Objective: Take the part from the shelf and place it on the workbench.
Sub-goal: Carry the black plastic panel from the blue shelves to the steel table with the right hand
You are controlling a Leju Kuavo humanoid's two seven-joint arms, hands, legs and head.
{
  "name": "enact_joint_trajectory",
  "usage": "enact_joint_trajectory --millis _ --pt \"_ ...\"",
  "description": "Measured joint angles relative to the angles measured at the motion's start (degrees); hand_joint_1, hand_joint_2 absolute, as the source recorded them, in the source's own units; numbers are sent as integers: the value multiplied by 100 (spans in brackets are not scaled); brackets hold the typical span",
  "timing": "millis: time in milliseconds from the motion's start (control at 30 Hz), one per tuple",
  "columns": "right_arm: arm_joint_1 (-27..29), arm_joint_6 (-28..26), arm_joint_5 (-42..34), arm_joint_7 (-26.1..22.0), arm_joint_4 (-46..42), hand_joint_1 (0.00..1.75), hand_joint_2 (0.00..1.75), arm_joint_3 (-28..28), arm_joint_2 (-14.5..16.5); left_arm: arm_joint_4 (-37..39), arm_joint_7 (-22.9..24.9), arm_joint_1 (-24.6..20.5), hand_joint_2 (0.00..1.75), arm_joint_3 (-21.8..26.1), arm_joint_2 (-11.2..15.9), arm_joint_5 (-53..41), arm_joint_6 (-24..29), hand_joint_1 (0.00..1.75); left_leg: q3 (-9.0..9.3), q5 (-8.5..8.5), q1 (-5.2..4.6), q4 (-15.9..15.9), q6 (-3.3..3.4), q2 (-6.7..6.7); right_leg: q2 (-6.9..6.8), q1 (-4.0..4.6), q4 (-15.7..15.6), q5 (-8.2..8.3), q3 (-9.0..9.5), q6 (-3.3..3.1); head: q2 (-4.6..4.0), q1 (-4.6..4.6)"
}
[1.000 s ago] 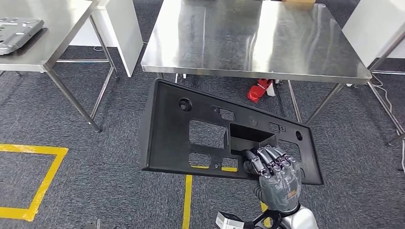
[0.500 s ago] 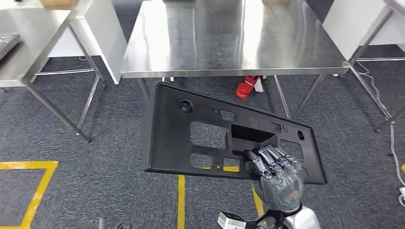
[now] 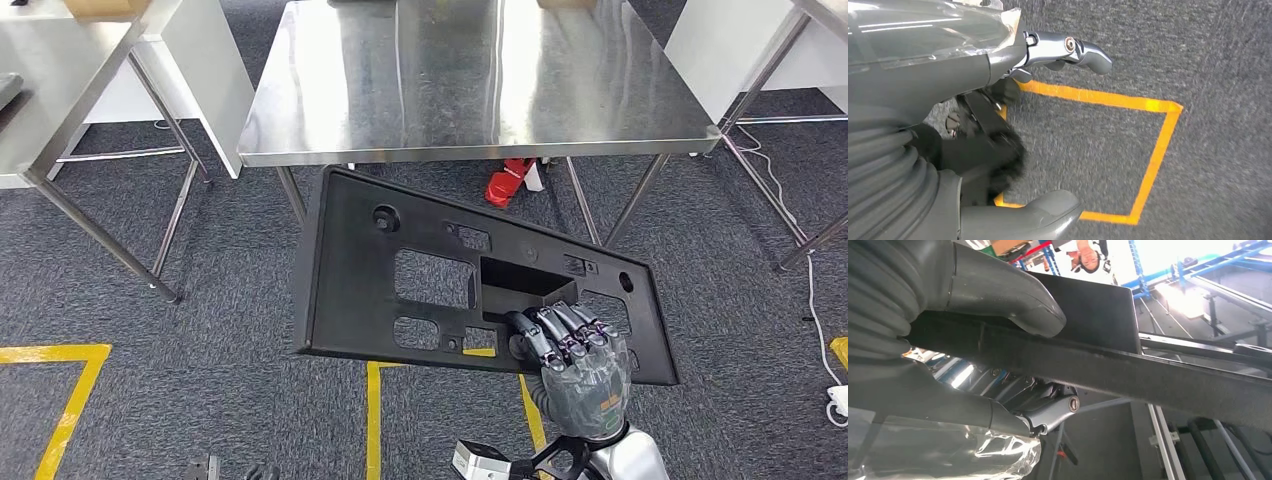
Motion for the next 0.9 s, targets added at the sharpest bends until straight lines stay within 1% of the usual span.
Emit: enact_joint_trajectory --millis 67,100,133,167,200,233,267,300,333,367,400,433,467,500,533,567,600,633,667,700,733,767,800,833,900 --pt "0 0 1 0 0 175 175 0 0 0 0 1 175 1 1 0 0 0 -1 52 -1 -40 6 0 6 2 0 -11 13 2 0 -2" --pt "0 0 1 0 0 175 175 0 1 0 0 2 175 1 3 0 -1 0 15 152 -2 -137 16 0 15 6 0 -31 38 3 0 -3" --pt "0 0 -1 -1 0 175 175 -1 1 0 0 2 175 1 7 0 -1 0 102 398 -7 -442 44 -3 33 13 -1 -78 101 8 0 -3" --pt "-3 0 -5 -6 2 175 175 -3 6 1 1 0 175 0 16 -5 -4 0 243 630 -45 -860 108 -10 58 25 -34 -163 182 47 0 -3" --pt "-1 0 -9 -11 4 175 175 -7 11 2 2 -3 175 -1 25 -13 -7 0 407 818 -85 -1280 193 -12 79 38 -50 -219 288 113 0 -2" --pt "-11 0 -11 -26 6 175 175 -13 14 3 3 -8 175 -1 29 -21 -8 0 648 912 -109 -1658 295 -20 65 41 189 -271 236 183 0 6" --pt "-12 0 -10 -45 10 175 175 -21 17 5 7 -6 175 -1 29 -30 -5 0 873 802 -128 -1828 373 -27 41 33 584 -391 -31 252 0 15" --pt "-7 0 4 -59 12 175 175 -33 15 7 10 3 175 0 21 -33 6 0 1167 603 -98 -1879 387 -34 -11 -5 748 -360 -347 356 0 24" --pt "1 0 25 -68 23 175 175 -48 16 11 13 10 175 0 15 -34 21 0 1499 358 -72 -1917 335 -32 -80 -21 847 -192 -667 361 0 33" --pt "19 -1 43 -67 29 175 175 -61 23 14 14 11 175 -1 10 -34 36 0 1727 177 -59 -1889 246 -22 -110 -38 680 -27 -808 345 0 28" --pt "29 -1 61 -55 34 175 175 -74 32 17 14 4 175 -1 7 -34 45 0 1834 98 -41 -1749 162 -12 -135 -51 336 221 -744 307 0 25" --pt "34 -2 69 -44 39 175 175 -81 41 19 14 -9 175 -1 5 -35 49 0 1739 152 -39 -1474 100 1 -143 -38 241 352 -618 188 0 15" --pt "32 -2 74 -37 36 175 175 -84 47 19 15 -19 175 -1 2 -36 49 0 1495 245 -29 -1076 77 0 -129 -46 182 318 -493 137 0 6" --pt "35 -2 81 -28 37 175 175 -86 48 20 22 -18 175 -1 -2 -37 63 0 1193 245 -22 -666 67 -2 -119 -43 122 279 -377 100 0 3" --pt "37 -2 88 -20 37 175 175 -86 48 21 35 -14 175 0 -4 -37 91 0 905 116 -22 -356 59 -3 -104 -32 78 237 -267 80 0 -3" --pt "40 -2 92 -10 37 175 175 -86 48 23 50 -8 175 0 -6 -39 125 0 659 -107 -24 -193 58 -3 -80 -20 44 186 -166 71 0 -2" --pt "43 -2 95 1 37 175 175 -85 48 25 66 -4 175 1 -7 -40 160 0 472 -321 -30 -173 68 -4 -51 -4 20 123 -68 66 0 -3" --pt "45 -2 94 10 37 175 175 -86 48 26 77 -1 175 1 -7 -40 187 0 347 -415 -40 -284 90 -5 -24 15 6 55 30 63 0 -3" --pt "46 -2 94 15 37 175 175 -86 48 26 83 0 175 2 -7 -42 204 0 276 -306 -58 -515 135 -6 -2 38 -1 -20 130 60 0 -3" --pt "47 -2 94 19 37 175 175 -87 48 26 86 0 175 2 -4 -40 220 0 249 20 -88 -837 206 -12 12 61 -4 -96 227 57 0 -4" --pt "48 -2 92 19 38 175 175 -87 46 27 87 7 175 2 1 -38 245 0 240 492 -136 -1172 297 -39 28 88 2 -172 317 59 0 2" --pt "52 -2 89 18 40 175 175 -87 44 28 90 14 175 2 3 -34 269 0 252 885 -176 -1428 382 -71 48 111 3 -241 374 75 0 14" --pt "56 -2 84 17 41 175 175 -85 40 30 94 19 175 2 3 -28 296 0 272 1158 -211 -1570 438 -95 62 126 1 -302 398 98 0 26" --pt "58 -2 79 17 41 175 175 -83 36 32 97 20 175 3 -5 -20 325 0 288 1271 -240 -1614 465 -115 76 137 -8 -347 402 125 0 41" --pt "58 -2 84 28 20 175 175 -81 32 32 101 3 175 4 -40 2 354 0 376 1254 -236 -1680 467 -107 64 147 -52 -413 416 179 0 45"
